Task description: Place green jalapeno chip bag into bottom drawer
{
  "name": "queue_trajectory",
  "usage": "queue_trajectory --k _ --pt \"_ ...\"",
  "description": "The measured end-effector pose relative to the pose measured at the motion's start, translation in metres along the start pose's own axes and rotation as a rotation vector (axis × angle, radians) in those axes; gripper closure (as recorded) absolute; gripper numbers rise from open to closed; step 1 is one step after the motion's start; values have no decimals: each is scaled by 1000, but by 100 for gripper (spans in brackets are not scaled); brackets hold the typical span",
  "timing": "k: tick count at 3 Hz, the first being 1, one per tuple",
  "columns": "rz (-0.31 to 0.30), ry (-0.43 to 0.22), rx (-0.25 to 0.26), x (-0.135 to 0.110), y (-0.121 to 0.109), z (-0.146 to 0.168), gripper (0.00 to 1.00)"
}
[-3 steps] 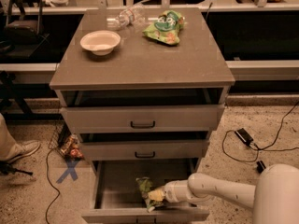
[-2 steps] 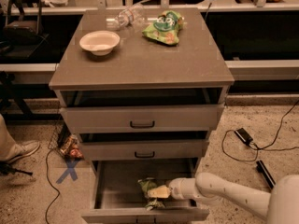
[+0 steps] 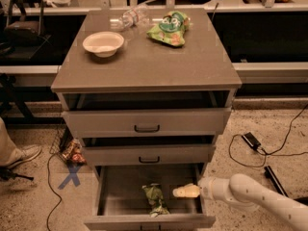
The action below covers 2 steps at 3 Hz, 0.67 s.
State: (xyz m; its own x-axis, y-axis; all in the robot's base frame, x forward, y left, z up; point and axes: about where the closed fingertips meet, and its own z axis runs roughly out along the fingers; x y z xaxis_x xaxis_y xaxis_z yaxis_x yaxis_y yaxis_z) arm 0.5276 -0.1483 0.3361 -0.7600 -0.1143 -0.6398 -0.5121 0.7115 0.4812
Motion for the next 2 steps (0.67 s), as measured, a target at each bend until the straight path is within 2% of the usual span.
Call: queue_trajectory --k 1,2 --pt "-92 23 145 -52 -16 -80 0" --pt "-169 37 236 -95 -20 -126 0"
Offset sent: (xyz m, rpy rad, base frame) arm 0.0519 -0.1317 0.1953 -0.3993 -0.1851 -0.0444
